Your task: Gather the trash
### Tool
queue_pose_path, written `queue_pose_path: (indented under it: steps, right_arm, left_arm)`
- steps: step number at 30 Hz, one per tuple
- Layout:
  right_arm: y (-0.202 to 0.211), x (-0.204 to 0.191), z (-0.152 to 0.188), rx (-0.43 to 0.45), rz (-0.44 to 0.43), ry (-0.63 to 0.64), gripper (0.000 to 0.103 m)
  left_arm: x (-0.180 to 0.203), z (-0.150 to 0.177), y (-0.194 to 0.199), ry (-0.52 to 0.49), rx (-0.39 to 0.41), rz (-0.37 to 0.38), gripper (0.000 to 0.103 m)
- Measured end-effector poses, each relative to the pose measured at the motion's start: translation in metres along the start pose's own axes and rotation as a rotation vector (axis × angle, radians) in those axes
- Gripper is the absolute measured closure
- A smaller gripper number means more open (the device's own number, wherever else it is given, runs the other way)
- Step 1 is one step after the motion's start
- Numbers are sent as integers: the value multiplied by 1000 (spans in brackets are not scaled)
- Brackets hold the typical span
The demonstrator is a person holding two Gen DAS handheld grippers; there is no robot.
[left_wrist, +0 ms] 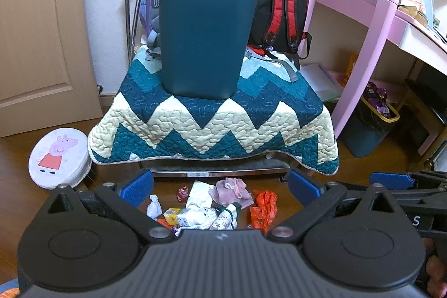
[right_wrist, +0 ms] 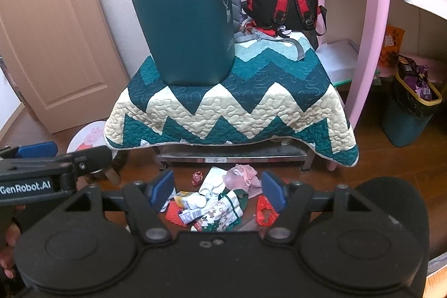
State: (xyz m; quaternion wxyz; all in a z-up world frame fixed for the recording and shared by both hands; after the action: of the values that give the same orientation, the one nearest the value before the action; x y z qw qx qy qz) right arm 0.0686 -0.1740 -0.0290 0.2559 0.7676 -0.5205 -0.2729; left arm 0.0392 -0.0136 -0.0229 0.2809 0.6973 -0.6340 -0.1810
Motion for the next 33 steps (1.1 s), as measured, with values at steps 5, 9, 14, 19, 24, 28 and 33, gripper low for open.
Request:
queue_pose_path:
  steps: [5, 9, 14, 19, 24, 28, 33]
  right_arm:
    - [-1, 1, 0, -3, 4, -9, 35]
    - [-1, 2, 1, -10, 4, -13, 35]
    - [-12, 8, -2, -27, -5, -14, 35]
    - [-39, 21, -6, -52, -29, -1, 35]
    - [-81, 47, -20, -82, -39, -62, 34]
    - [-130, 63, -27, -108, -18, -115, 35]
    - [-205, 84, -16, -213, 45, -210, 35]
  left_arm:
    - [2, 1, -2, -9, -8, 17, 0]
    - [2, 1, -5, -11, -18, 24, 0]
    - [-3, -5, -15, -2, -10, 1, 0]
    - [-10, -11, -48, 26, -39, -48, 0]
    - [-32, -22, -90, 93, -87, -79, 0]
    - [-52, -23, -136, 94, -120, -95, 0]
    - [-63, 9, -205, 66, -248, -69, 0]
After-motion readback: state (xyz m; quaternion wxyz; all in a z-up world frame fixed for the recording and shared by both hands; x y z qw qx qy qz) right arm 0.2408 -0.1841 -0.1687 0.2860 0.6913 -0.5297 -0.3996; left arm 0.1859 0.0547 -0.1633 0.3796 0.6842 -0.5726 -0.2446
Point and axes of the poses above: each gripper's, at about its wrist camera, not at the fingertips, and y roughly against the way its jaws point, x to its right, z to its underside, the point moved 8 cm from there along -y, roughly the way its jaws point, and after that the axes turned 4 degrees about x, right-handed, at the moved point
